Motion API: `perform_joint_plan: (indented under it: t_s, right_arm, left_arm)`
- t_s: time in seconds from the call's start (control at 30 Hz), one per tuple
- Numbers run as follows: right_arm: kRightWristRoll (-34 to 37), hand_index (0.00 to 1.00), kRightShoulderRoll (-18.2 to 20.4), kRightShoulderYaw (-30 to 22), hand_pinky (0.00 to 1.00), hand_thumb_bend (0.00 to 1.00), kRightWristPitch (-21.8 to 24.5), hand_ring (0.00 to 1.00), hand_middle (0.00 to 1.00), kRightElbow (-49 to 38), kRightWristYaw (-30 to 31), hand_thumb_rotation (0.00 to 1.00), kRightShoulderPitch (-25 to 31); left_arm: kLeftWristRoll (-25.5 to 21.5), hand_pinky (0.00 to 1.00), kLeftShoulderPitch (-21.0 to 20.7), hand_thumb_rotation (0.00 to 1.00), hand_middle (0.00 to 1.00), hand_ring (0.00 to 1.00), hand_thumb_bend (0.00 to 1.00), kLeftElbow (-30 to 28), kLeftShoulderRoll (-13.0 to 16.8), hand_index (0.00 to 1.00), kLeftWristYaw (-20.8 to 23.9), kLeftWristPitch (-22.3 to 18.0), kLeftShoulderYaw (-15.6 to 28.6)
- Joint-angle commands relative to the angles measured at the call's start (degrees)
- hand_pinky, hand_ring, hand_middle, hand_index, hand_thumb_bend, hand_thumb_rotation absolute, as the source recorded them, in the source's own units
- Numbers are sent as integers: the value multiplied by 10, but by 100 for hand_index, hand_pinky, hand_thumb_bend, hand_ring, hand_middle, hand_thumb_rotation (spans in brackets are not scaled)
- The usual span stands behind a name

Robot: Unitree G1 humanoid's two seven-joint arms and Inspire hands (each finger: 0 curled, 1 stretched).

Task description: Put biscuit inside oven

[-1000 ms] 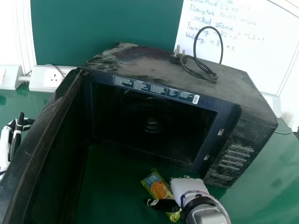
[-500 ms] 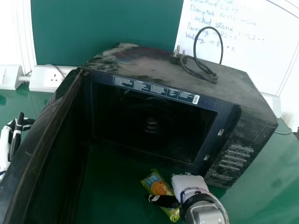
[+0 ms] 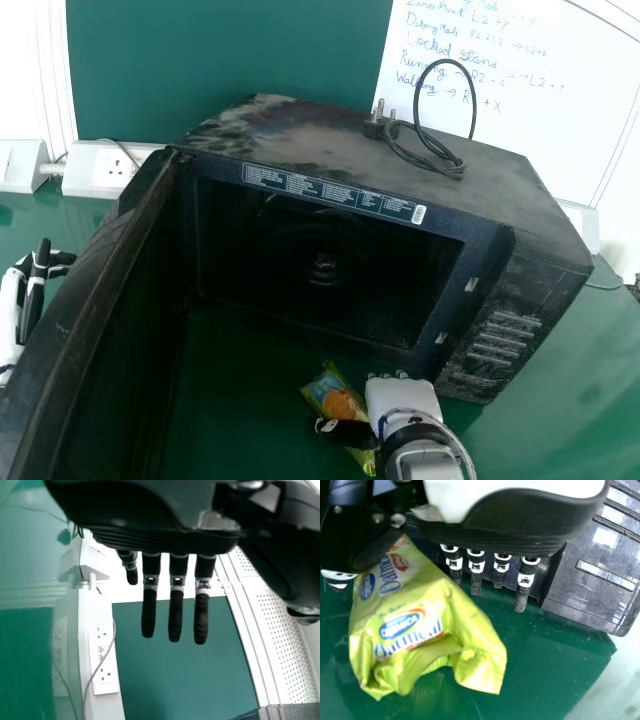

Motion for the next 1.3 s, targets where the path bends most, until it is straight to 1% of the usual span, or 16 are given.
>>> perform_joint_plan:
  t_s: [0.0, 0.07, 0.2, 0.27, 0.37, 0.6, 0.77, 0.87, 0.97, 1.07, 1.1, 1.13, 1.17, 1.2, 1.23, 1.27]
  right_arm:
    - [3, 95, 2, 6, 82, 100, -2, 92, 97, 13, 13, 36, 34]
    - [-6, 96, 3, 16, 84, 100, -5, 92, 97, 6, 6, 34, 46]
    - [-29, 97, 11, 35, 87, 100, -7, 93, 98, 2, 4, 35, 63]
    - [-24, 97, 10, 38, 88, 100, -11, 93, 99, 0, 6, 35, 69]
    - [-5, 96, 5, 31, 86, 100, -17, 92, 98, 2, 18, 33, 64]
    - [49, 92, -25, 11, 77, 100, -33, 87, 93, 14, 45, 31, 45]
    - [77, 90, -42, 6, 63, 100, -31, 76, 85, 38, 43, 30, 33]
    - [97, 90, -48, 2, 67, 100, -26, 79, 86, 52, 42, 27, 26]
    - [104, 89, -56, 5, 60, 100, -23, 75, 83, 64, 34, 26, 21]
    - [98, 89, -60, 13, 55, 100, -21, 72, 81, 69, 29, 25, 21]
    - [90, 88, -63, 20, 53, 100, -24, 69, 79, 71, 26, 25, 21]
    - [85, 86, -66, 24, 46, 100, -25, 62, 72, 72, 24, 25, 21]
    - [78, 85, -68, 30, 43, 99, -26, 59, 69, 72, 16, 25, 24]
    - [69, 83, -68, 35, 37, 89, -23, 50, 63, 69, -2, 24, 31]
    - [60, 81, -70, 42, 31, 82, -22, 42, 56, 64, -26, 19, 41]
    - [39, 79, -71, 54, 26, 69, -20, 36, 52, 57, -54, 10, 54]
  left_arm:
    - [1, 49, 3, 6, 57, 53, 51, -3, -2, 49, 0, 1, -4]
    - [1, 49, 2, 6, 57, 53, 51, -3, -2, 49, 1, 3, -4]
    - [1, 49, 1, 6, 56, 53, 51, -6, -4, 49, 2, 6, -4]
    - [0, 49, 1, 6, 56, 53, 51, -9, -5, 49, 3, 10, -4]
    - [-1, 50, 1, 6, 57, 53, 51, -12, -6, 49, 2, 13, -4]
    - [1, 49, 0, 6, 56, 53, 51, -13, -5, 49, 2, 14, -3]
    - [5, 49, 0, 6, 56, 53, 51, -16, -6, 49, 5, 17, -5]
    - [5, 49, 0, 6, 56, 53, 51, -16, -7, 49, 5, 16, -5]
    - [3, 49, 1, 6, 56, 53, 51, -22, -10, 49, 5, 24, -5]
    - [3, 49, 1, 6, 56, 53, 51, -21, -10, 49, 3, 20, -4]
    - [3, 49, 1, 6, 56, 53, 51, -21, -10, 49, 3, 19, -3]
    - [3, 49, 1, 6, 56, 53, 51, -21, -10, 49, 3, 20, -3]
    - [3, 49, 1, 6, 56, 53, 51, -21, -10, 49, 2, 19, -3]
    - [4, 49, 1, 6, 56, 53, 51, -20, -10, 49, 2, 17, -3]
    - [4, 49, 1, 6, 56, 53, 51, -21, -10, 49, 2, 19, -3]
    - [3, 49, 0, 6, 56, 53, 51, -21, -10, 49, 2, 18, -3]
